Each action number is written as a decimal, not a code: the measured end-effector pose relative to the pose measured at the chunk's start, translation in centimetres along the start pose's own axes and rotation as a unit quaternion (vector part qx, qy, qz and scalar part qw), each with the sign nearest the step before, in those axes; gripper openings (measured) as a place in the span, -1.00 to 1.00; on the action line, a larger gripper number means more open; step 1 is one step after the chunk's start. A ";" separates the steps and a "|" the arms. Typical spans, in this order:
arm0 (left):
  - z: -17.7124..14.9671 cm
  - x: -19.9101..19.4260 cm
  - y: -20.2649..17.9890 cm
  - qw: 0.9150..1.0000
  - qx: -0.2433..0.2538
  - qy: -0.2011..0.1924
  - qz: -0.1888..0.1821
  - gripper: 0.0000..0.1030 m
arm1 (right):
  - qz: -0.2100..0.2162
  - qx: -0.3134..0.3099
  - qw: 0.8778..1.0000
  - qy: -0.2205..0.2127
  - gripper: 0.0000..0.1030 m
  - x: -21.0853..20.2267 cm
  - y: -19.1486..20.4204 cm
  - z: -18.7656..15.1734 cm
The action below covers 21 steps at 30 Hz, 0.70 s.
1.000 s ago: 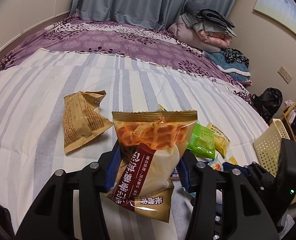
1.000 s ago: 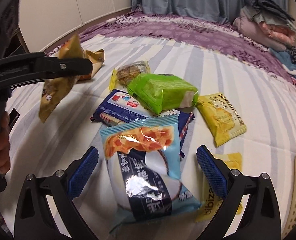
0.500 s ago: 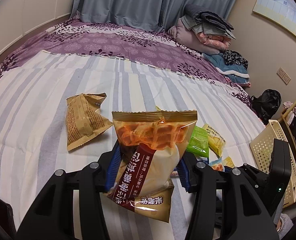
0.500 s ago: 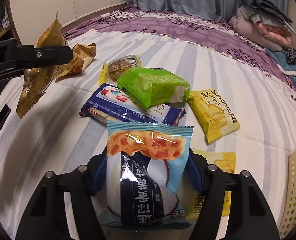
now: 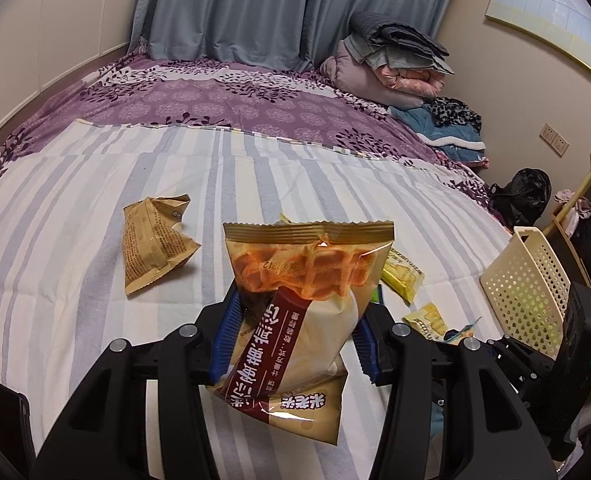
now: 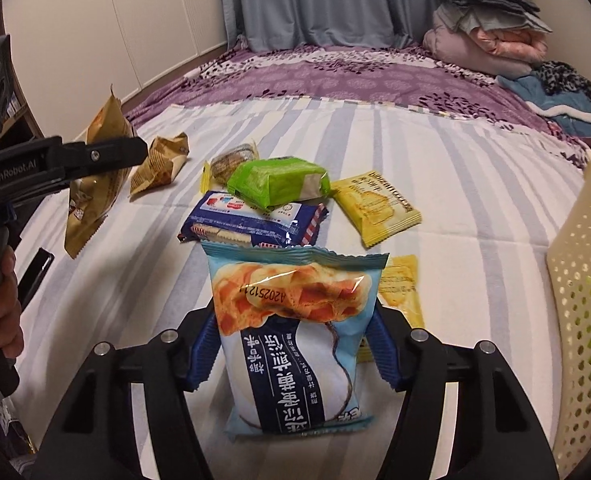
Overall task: Organize snacks
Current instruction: 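Grasp the blue-and-white wafer pack with the right gripper and lift it, then lower the wafer pack into the basket and open the right gripper while the left holds the waffle bag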
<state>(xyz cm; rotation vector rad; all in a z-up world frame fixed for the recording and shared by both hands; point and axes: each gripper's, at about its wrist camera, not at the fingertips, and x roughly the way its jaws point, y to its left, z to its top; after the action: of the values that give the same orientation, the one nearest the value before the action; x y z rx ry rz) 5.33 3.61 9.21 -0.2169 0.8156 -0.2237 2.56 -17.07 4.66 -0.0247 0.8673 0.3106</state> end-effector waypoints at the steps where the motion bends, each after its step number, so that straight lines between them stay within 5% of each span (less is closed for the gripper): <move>1: -0.1 -0.2 -0.3 1.000 0.003 -0.001 -0.001 -0.01 | 0.000 0.003 1.000 -0.005 0.22 -0.4 -0.1 0.0; 21: -0.4 -4.9 -6.5 0.998 0.062 -0.027 -0.016 -0.01 | -0.019 0.054 0.992 -0.115 0.22 -9.6 -3.4 0.1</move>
<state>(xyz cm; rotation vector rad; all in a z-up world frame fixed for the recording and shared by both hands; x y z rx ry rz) 1.00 -1.26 14.14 -0.1181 0.7432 -0.2958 -2.20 -22.74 11.58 0.0931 0.6538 0.2261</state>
